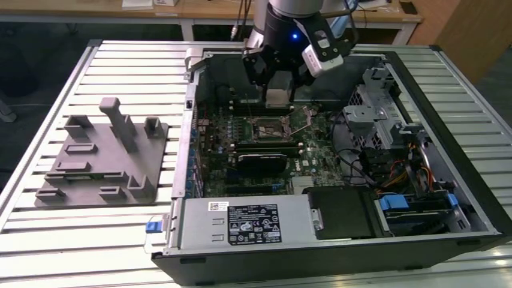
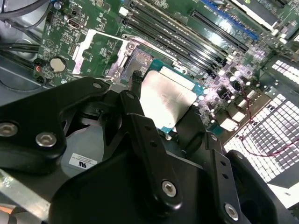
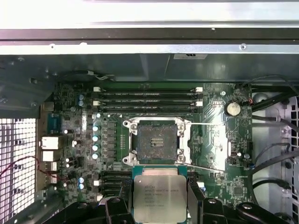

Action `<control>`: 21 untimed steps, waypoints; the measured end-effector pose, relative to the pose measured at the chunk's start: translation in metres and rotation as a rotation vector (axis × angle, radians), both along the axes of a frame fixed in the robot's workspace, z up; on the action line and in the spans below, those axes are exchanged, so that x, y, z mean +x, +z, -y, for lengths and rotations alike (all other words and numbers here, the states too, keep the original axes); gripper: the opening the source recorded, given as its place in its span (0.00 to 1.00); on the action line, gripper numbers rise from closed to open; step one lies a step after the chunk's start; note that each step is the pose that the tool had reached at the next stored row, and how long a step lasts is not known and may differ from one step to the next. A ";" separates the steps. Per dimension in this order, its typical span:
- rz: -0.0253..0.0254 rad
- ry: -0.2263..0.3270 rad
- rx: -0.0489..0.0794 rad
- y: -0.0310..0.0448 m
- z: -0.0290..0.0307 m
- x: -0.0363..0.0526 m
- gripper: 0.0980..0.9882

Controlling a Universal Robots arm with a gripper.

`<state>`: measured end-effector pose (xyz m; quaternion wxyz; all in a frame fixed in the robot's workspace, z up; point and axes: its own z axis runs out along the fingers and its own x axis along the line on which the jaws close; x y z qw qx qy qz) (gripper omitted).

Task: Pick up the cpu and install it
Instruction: 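Pick up the cpu and move it towards the insertion slot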

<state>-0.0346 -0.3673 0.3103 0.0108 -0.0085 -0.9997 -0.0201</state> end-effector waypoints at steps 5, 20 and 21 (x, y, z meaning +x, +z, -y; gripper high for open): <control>-0.0012 0.000 0.000 -0.0058 -0.0046 0.0032 0.50; 0.0148 0.088 0.000 -0.0274 -0.0078 0.0059 0.50; 0.0155 0.089 0.000 -0.0292 -0.0079 0.0059 0.50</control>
